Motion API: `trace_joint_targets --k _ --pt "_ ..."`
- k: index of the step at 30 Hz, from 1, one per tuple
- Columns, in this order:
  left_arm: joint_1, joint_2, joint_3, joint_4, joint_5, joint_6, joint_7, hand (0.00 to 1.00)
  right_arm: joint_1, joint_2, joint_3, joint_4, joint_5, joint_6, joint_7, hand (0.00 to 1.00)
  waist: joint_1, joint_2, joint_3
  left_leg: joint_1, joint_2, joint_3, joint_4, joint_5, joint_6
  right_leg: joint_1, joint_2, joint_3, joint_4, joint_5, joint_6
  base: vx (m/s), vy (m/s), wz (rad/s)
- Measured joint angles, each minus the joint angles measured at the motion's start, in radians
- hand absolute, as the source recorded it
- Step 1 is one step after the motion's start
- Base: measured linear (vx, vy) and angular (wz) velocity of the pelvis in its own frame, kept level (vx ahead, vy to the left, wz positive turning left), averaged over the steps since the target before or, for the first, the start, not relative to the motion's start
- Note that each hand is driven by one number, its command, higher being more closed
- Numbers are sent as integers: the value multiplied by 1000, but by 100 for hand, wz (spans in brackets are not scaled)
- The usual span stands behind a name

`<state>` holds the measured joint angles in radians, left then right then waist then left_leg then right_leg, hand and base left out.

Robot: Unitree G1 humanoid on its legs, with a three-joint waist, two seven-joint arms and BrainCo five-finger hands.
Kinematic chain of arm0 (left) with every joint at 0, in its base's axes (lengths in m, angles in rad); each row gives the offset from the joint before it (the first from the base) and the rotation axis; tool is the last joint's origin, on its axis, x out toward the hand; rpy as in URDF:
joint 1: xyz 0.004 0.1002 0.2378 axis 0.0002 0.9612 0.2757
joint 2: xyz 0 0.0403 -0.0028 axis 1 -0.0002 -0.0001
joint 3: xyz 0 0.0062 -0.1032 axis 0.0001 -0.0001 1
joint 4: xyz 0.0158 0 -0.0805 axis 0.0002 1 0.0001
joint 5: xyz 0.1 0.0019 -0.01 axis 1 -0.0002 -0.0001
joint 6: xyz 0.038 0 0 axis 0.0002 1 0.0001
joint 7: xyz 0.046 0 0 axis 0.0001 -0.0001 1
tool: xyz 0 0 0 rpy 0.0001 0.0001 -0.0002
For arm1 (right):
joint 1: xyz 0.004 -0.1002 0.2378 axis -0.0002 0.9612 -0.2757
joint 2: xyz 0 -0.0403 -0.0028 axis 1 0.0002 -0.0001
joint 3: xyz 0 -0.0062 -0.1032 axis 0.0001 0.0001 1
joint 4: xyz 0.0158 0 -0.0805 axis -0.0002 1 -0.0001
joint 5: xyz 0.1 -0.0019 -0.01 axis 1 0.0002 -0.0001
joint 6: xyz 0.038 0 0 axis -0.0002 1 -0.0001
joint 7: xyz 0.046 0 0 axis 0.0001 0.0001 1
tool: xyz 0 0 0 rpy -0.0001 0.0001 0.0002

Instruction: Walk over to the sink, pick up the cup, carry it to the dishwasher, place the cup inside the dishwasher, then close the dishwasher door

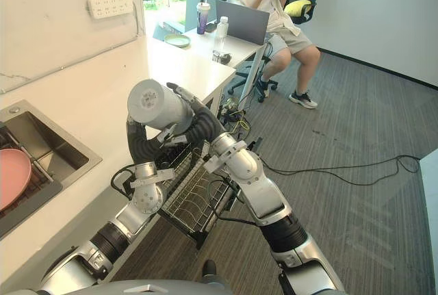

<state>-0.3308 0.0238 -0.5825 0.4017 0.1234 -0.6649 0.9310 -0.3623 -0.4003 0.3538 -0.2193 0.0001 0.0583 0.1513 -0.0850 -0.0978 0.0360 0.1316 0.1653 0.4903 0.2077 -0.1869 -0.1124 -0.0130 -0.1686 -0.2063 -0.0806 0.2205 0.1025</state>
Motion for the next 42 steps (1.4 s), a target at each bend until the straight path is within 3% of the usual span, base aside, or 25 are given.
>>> trace_joint_targets --k 3,5,9,13,14,18,25,32,33,38,42 --pt "0 15 -14 6 0 2 1 100 -9 0 12 38 63 0 2 0 4 -9 -1 -2 0 -9 1 1 1 4 -2 -5 0 -3 -5 -24 -7 9" --pt "0 24 -14 5 -1 -2 1 100 -10 -2 29 55 182 2 2 0 2 -12 0 -4 -1 -22 2 2 2 12 -3 -17 0 -8 -11 -20 -6 14" --pt "0 32 -14 4 -1 -9 -12 100 -11 2 43 82 317 16 2 0 9 -14 1 -7 0 -28 0 6 2 11 -3 -23 0 -8 -12 -13 -14 5" --pt "-1 33 -14 2 -3 -14 -26 100 -20 4 46 82 334 27 -3 0 16 -18 3 -8 0 -31 -1 9 2 12 -3 -24 0 -8 -12 0 0 0" --pt "-1 33 -14 2 -3 -14 -27 100 -24 4 47 82 318 27 -5 100 16 -19 4 -8 0 -31 -1 9 2 12 -3 -24 0 -8 -12 0 0 0" --pt "-12 36 -11 2 -7 -15 -25 100 -50 9 41 76 233 27 -15 100 17 -29 10 -7 0 -33 0 11 2 11 -3 -24 -1 -8 -13 0 0 0" --pt "-27 36 -11 2 -24 -16 -20 100 -65 29 40 76 188 23 -36 100 20 -28 24 -7 0 -37 0 11 2 11 -3 -27 -1 -8 -13 0 0 0" --pt "-48 39 -9 1 -46 -21 -17 100 -86 34 71 76 149 2 -118 100 23 -16 48 -8 -1 -48 -1 12 1 12 -1 -29 -1 -5 -8 0 0 0" --pt "-48 39 -9 1 -53 -21 -17 0 -86 37 75 76 149 2 -129 100 24 -15 51 -8 0 -49 -2 12 1 12 -1 -29 -1 -5 -8 0 0 0" --pt "-47 36 -47 -1 -64 -22 -19 0 -124 79 72 77 99 -27 -248 100 24 -6 58 -9 -2 -49 -5 12 1 13 -1 -26 0 -3 -6 0 0 0" --pt "-50 36 -49 -1 -76 -15 -28 0 -126 98 74 77 -92 -58 -325 100 24 -1 62 -8 -5 -49 -14 15 1 12 -1 -26 0 -5 -8 0 0 0"
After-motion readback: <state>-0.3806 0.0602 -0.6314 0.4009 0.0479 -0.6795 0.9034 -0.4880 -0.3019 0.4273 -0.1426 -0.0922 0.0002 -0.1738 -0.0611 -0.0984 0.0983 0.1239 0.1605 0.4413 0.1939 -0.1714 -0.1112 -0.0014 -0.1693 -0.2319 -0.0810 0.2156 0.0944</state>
